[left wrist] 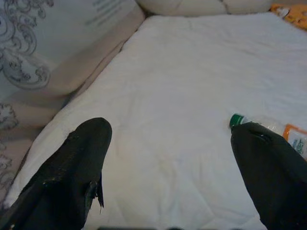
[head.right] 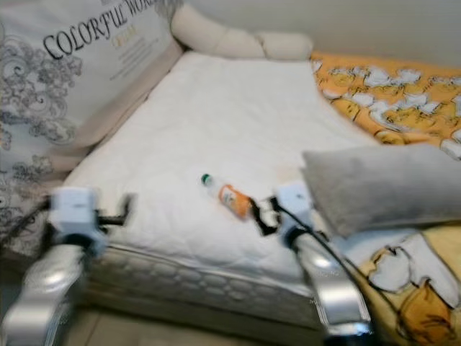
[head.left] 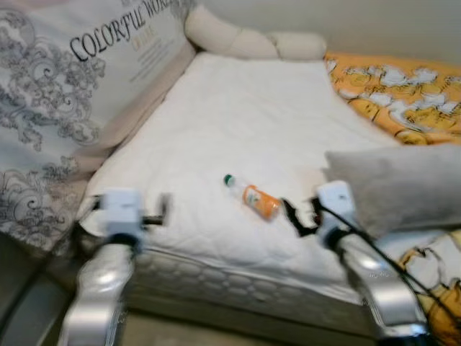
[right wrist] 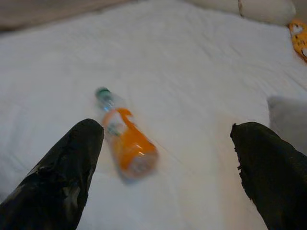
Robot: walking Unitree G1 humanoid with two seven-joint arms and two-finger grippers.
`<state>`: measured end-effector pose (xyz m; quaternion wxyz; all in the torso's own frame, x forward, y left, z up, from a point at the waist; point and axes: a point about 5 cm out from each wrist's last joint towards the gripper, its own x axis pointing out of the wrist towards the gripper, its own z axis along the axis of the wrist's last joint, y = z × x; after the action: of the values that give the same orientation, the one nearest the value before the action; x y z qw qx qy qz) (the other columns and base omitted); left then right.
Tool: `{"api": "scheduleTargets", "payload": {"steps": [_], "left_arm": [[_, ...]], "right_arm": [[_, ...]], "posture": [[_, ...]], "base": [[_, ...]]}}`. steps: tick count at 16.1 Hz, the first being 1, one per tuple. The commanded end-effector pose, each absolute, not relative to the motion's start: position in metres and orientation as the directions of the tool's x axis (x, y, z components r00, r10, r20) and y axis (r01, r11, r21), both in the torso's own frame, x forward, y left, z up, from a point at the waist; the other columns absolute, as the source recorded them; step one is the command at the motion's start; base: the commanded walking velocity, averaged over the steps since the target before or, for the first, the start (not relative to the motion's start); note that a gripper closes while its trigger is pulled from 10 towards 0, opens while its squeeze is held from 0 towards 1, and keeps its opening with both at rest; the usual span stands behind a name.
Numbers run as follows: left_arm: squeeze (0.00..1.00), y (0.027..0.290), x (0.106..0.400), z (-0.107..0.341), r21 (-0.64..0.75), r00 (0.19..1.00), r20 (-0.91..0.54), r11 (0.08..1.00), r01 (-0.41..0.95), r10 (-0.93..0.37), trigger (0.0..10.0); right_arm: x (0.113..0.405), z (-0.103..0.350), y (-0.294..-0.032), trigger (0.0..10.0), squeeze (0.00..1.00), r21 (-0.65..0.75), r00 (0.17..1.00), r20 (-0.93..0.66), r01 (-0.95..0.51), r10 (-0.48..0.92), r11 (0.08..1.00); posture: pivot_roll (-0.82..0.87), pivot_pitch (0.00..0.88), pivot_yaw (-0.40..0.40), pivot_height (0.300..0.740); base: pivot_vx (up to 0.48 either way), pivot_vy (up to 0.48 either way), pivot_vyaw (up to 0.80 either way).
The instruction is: Clean up the room
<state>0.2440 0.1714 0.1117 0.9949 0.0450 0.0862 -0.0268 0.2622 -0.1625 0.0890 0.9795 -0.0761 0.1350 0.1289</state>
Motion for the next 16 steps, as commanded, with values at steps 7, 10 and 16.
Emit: {"api": "scheduleTargets", "payload": {"steps": [7,10,16], "left_arm": [[1.0,0.182,0.242,0.115,0.121,0.984,-0.174,0.991,0.055,-0.033,10.0],[1.0,0.18,0.242,0.114,0.113,0.984,-0.175,0.992,0.057,-0.037,10.0],[1.0,0.176,0.242,0.112,0.113,0.981,-0.184,0.99,0.085,-0.063,10.0]], "right_arm": [[0.273,0.095,-0.153,10.0,0.0,-0.111,0.935,-0.268,-0.269,0.232,0.957],[0.273,0.094,-0.154,10.0,0.0,-0.116,0.933,-0.275,-0.271,0.231,0.956],[0.278,0.089,-0.166,10.0,0.0,-0.166,0.919,-0.346,-0.259,0.189,0.952]], "posture": [[-0.03,0.0,-0.002,0.74],[-0.03,0.0,-0.007,0.74],[-0.04,0.0,-0.011,0.74]], "base": [[0.302,0.0,0.34],[0.3,0.0,0.0],[0.303,0.0,0.0]]}}
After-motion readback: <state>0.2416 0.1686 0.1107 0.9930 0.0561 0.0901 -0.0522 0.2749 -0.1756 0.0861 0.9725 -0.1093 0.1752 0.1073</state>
